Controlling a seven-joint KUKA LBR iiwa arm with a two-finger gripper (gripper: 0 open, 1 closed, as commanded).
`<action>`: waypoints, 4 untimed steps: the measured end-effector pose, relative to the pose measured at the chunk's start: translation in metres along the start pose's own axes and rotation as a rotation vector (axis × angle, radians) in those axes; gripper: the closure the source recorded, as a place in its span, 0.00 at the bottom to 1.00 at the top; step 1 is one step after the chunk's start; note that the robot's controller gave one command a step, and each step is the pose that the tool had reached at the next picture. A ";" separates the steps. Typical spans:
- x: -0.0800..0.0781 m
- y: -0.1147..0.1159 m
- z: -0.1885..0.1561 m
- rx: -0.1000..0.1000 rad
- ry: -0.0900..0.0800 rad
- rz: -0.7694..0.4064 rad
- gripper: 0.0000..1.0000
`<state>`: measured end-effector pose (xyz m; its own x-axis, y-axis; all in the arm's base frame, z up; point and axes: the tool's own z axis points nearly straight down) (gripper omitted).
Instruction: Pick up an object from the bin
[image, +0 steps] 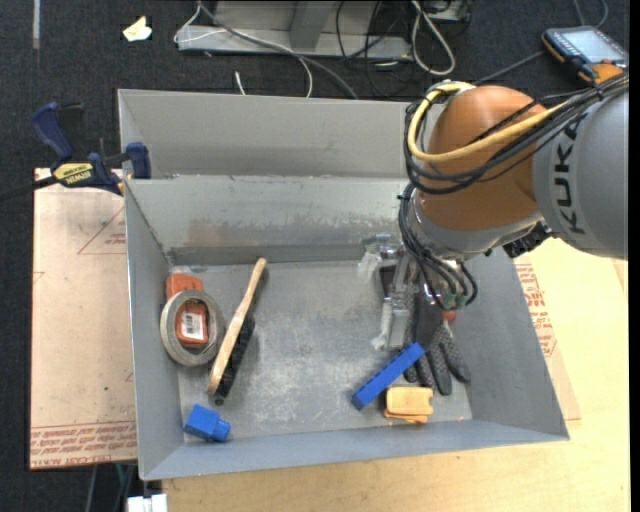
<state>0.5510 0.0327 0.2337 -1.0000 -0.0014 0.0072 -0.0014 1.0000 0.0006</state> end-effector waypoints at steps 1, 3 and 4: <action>-0.001 0.000 -0.005 0.000 -0.009 0.001 0.00; 0.026 -0.072 0.048 0.000 -0.010 -0.219 0.00; 0.049 -0.084 0.098 0.000 -0.007 -0.087 0.00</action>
Offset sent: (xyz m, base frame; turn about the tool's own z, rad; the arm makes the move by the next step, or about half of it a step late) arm -0.0323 -0.0722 -0.0492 -0.3742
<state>0.5013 -0.0510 0.1361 -0.9961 -0.0882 0.0004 -0.0882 0.9961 0.0006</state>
